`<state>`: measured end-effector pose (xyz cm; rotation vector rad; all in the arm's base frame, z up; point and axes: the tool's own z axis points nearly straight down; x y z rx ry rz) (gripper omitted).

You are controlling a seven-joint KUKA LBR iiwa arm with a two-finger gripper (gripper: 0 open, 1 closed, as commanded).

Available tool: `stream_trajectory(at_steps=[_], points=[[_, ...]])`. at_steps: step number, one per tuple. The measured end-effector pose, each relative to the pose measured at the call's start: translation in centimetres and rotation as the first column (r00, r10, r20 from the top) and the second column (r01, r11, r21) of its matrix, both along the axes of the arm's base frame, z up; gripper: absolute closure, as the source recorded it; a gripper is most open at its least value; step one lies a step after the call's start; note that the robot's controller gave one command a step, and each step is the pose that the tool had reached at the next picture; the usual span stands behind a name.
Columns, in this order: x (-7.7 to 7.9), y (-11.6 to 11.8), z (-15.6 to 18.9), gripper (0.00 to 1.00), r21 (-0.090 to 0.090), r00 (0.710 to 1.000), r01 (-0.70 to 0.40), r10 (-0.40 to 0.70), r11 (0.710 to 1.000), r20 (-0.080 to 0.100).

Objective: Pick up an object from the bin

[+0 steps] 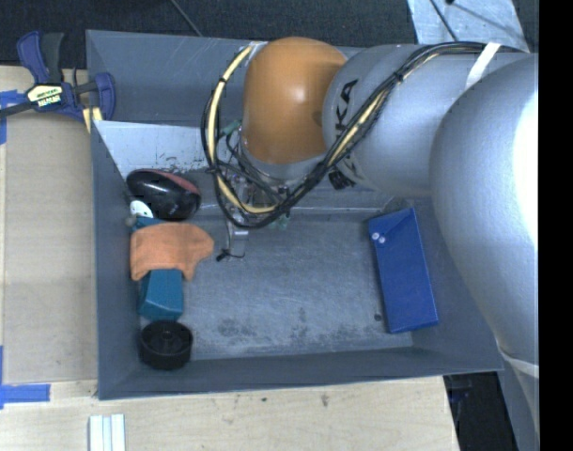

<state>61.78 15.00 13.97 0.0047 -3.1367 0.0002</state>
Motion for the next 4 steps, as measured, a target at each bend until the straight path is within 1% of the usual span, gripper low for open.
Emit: stream_trajectory(at_steps=[1, 2, 3, 4], points=[[0.2, -0.1, 0.5, 0.0, 0.001, 1.0, 0.003, -0.003, 1.0, 0.007], [0.2, 0.0, 0.5, 0.0, 0.001, 1.0, 0.001, -0.001, 1.0, 0.007], [-4.2, 1.7, -1.6, 0.0, 0.0, 0.985, -0.175, 0.175, 0.985, 0.009], [-6.1, 6.1, -4.0, 1.0, -0.013, 1.0, 0.008, -0.008, 1.0, 0.014]])
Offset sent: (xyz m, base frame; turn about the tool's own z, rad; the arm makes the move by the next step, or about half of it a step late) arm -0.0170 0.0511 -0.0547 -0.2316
